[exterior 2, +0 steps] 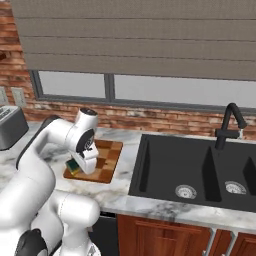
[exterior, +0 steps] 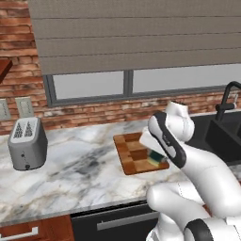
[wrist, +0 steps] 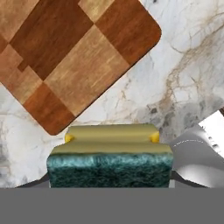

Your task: Pick up the sponge from the counter and clean the cutting board by briefly scrubbing or pressing down on the cutting board. Once finished, release the sponge.

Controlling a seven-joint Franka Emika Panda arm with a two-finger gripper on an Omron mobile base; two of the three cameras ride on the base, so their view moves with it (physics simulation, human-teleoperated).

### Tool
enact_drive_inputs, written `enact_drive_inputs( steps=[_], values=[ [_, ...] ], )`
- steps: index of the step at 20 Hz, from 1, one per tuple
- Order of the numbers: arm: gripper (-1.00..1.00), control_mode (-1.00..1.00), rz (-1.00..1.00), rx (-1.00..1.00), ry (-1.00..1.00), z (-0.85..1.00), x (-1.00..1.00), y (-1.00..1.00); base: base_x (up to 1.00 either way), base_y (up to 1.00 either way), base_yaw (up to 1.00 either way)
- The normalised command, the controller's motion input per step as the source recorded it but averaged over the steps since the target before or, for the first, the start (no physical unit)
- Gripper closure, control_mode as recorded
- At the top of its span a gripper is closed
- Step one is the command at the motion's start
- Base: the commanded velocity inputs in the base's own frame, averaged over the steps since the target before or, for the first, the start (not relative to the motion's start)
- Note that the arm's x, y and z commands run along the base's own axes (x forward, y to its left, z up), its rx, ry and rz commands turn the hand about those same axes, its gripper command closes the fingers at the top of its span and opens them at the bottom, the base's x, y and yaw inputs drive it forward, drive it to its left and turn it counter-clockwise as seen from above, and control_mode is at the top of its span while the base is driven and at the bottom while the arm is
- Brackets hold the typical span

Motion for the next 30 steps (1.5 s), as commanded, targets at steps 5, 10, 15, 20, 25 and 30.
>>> enact_drive_inputs(
  steps=[5, 10, 15, 20, 25, 30],
  values=[
    [1.0, -1.0, -0.32, 0.0, 0.22, 0.0, 0.68, 0.0, 0.0, 0.0, 0.0],
    [1.0, -1.0, -0.34, 0.02, 0.29, -0.09, 0.45, -0.17, 0.0, 0.0, 0.0],
    [1.0, -1.0, -0.22, 0.07, 0.24, -0.28, 0.15, -0.48, 0.0, 0.0, 0.0],
    [1.0, -1.0, -0.09, 0.0, 0.1, -0.44, 0.0, -0.31, 0.0, 0.0, 0.0],
    [1.0, -1.0, -0.25, 0.0, 0.08, -0.45, 0.07, -0.04, 0.0, 0.0, 0.0],
    [1.0, -1.0, -0.32, 0.0, 0.0, -0.38, 0.09, 0.09, 0.0, 0.0, 0.0]
  ],
)
